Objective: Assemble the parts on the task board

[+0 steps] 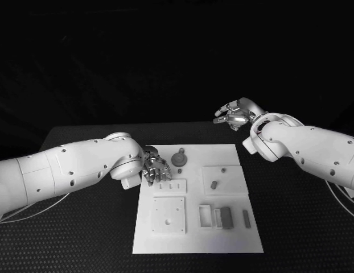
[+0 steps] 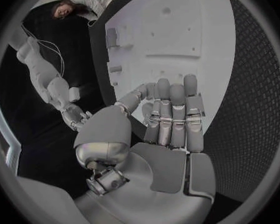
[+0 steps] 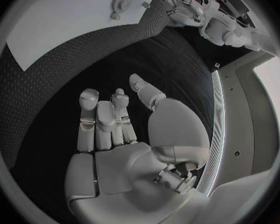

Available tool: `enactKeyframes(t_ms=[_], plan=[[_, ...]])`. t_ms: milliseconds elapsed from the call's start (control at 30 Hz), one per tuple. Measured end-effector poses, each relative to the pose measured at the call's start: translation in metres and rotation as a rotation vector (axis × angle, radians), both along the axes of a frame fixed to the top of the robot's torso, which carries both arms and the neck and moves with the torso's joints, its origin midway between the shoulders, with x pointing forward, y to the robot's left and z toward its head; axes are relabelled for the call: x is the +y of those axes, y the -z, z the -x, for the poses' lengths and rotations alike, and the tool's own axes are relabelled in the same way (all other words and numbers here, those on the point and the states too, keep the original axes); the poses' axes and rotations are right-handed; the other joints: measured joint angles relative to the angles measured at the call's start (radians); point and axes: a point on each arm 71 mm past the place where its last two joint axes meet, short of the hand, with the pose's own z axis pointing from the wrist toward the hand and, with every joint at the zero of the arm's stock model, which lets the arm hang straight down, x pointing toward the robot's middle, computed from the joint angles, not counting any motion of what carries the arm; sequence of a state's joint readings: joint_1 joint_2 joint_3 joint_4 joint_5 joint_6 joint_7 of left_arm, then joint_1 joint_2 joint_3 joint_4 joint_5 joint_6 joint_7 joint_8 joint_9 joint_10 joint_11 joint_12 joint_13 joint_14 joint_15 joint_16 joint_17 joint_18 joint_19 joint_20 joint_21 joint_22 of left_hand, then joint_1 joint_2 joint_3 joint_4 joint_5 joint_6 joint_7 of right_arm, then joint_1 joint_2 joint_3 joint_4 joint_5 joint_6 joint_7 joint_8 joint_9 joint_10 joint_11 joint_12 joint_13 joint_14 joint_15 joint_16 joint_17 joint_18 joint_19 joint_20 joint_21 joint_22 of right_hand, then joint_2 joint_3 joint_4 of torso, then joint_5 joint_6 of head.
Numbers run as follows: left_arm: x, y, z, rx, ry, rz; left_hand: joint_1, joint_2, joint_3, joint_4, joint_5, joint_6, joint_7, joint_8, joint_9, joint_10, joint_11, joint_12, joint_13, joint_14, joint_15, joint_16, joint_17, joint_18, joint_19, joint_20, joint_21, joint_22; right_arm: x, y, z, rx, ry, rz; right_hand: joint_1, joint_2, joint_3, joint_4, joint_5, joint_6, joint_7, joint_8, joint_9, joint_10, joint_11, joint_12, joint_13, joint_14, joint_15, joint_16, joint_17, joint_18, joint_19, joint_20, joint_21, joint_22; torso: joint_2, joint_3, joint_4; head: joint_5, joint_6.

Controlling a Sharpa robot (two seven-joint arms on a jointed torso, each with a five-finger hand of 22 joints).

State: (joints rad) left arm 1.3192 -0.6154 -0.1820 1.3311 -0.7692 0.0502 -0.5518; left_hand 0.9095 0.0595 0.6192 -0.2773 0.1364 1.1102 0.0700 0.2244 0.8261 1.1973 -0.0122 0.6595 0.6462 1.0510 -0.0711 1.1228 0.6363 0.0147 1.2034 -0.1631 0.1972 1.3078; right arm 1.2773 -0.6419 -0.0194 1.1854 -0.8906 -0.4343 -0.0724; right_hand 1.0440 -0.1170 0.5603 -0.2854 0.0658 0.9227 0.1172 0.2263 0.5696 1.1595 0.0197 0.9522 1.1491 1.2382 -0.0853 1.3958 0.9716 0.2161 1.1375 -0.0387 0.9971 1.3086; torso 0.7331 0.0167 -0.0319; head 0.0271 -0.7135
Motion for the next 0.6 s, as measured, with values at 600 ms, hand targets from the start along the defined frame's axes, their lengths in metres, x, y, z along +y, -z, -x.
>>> enactKeyframes(t_ms=[600], plan=[[-0.0093,0.0037,0.0023,0.011,0.038,-0.034,0.000,0.000,-0.008,-0.008,0.000,-0.003,-0.008,0.000,0.000,-0.007,-0.019,0.297,0.185,-0.006,-0.017,0.286,0.060,-0.001,-0.026,-0.032,0.439,0.000,0.0067,-0.0003,-0.0017,0.029,-0.017,-0.028,-0.005,0.005,0.000,0.000,0.000,-0.006,-0.001,-0.004,0.000,0.000,0.000,0.000,0.000,-0.003,-0.004,0.000,0.001,0.000,-0.002,0.002,0.000,0.000,-0.002,-0.0024,0.0004,-0.002,-0.010]])
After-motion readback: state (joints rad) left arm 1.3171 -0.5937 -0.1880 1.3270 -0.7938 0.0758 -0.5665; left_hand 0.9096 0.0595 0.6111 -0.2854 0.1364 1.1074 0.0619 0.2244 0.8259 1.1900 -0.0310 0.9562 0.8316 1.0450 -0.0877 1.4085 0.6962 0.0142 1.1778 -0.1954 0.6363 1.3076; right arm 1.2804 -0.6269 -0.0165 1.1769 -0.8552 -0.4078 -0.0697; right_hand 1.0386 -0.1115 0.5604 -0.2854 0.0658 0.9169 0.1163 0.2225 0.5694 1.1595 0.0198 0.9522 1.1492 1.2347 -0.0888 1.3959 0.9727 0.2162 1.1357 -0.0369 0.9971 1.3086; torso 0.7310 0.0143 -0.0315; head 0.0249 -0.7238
